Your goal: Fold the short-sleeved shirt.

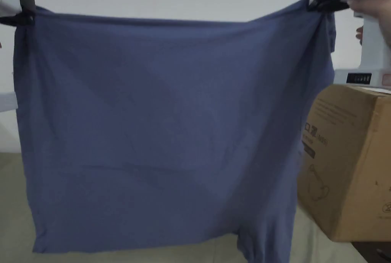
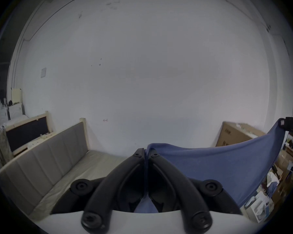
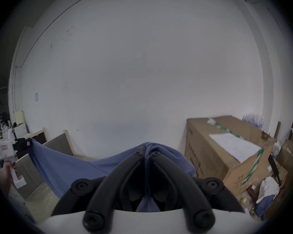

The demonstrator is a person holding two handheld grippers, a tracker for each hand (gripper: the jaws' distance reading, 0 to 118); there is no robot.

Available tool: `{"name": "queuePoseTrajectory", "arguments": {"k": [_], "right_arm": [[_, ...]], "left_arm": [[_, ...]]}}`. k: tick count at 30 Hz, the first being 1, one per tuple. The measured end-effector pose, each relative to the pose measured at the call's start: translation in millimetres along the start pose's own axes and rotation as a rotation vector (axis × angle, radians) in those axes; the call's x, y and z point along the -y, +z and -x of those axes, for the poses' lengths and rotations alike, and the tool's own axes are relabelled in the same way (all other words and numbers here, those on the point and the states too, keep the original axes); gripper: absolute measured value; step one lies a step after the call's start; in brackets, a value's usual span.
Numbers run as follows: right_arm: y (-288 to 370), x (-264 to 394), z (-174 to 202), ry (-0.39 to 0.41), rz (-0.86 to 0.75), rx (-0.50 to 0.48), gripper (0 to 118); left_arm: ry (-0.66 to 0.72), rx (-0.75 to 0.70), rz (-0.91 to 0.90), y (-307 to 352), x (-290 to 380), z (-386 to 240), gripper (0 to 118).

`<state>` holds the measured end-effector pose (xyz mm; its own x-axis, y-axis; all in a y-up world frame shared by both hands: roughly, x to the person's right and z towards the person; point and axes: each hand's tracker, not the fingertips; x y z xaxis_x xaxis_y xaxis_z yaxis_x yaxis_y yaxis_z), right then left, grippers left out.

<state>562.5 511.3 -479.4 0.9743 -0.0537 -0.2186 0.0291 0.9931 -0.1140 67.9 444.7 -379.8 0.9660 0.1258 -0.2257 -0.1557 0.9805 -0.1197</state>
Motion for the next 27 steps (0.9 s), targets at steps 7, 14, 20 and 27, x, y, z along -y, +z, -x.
{"name": "queuePoseTrajectory", "arguments": {"k": [7, 14, 20, 27], "right_arm": [[-23, 92, -21, 0.006, -0.027, 0.001, 2], [-21, 335, -42, -0.090, 0.379, -0.026, 2], [57, 486, -53, -0.115, 0.638, -0.037, 2], [206, 506, -74, -0.121, 0.653, -0.114, 2]], "left_arm": [[-0.056, 0.017, -0.017, -34, 68, 10, 1], [-0.003, 0.120, 0.389, -61, 269, 23, 1], [0.042, 0.141, 0.564, 17, 409, 44, 1], [0.095, 0.197, 0.661, 131, 447, 77, 1]]}}
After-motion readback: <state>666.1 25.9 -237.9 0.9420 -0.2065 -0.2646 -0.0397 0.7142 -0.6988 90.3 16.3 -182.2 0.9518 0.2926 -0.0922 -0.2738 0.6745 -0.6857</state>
